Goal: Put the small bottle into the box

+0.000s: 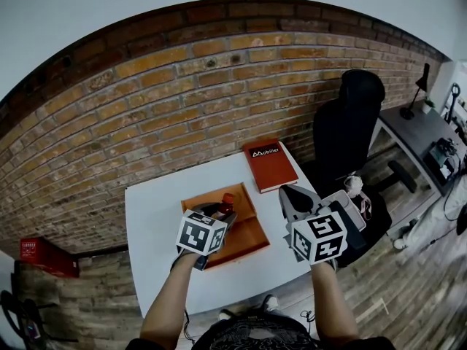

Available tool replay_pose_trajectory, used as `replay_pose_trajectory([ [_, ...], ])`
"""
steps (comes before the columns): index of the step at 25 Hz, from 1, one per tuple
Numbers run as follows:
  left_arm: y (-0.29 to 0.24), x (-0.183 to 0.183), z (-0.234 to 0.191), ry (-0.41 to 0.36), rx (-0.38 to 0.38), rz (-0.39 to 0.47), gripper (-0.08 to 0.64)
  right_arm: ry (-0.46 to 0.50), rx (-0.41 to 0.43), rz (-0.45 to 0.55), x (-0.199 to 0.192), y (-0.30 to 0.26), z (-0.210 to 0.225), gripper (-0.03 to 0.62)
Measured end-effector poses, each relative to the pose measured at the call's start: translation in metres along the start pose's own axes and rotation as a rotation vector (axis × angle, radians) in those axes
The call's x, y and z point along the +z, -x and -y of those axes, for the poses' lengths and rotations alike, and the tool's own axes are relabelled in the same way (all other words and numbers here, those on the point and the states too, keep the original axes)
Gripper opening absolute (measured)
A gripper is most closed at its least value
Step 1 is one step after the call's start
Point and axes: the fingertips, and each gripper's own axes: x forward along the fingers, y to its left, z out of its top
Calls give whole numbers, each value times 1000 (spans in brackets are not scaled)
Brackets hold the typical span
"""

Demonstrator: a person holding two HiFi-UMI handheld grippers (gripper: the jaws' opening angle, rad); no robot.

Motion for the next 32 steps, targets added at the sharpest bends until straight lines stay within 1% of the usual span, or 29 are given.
replay_pose_trajectory([
  [4, -15, -10, 12, -19, -47, -70, 218, -4, -4, 0, -2, 2, 4, 21],
  [6, -23, -18, 18, -33, -67, -118, 219, -7, -7, -2, -3, 3, 5, 21],
  [9, -35, -31, 27, -58, -98, -189, 219, -13, -7, -7, -6, 4, 6, 21],
  [13, -51, -50, 40, -77, -139, -262, 218, -15, -3, -14, -10, 4, 5, 21],
  [19, -72, -80, 50, -116, -159, -385, 218, -19, -2, -19, -12, 4, 6, 21],
  [21, -77, -88, 53, -115, -173, -418, 218, -19, -2, -24, -14, 3, 7, 21],
  [25, -85, -105, 56, -90, -200, -488, 219, -22, -6, -30, -17, 4, 10, 21],
  [32, -101, -131, 60, -71, -192, -631, 219, -21, -19, -38, -20, 8, 16, 21],
])
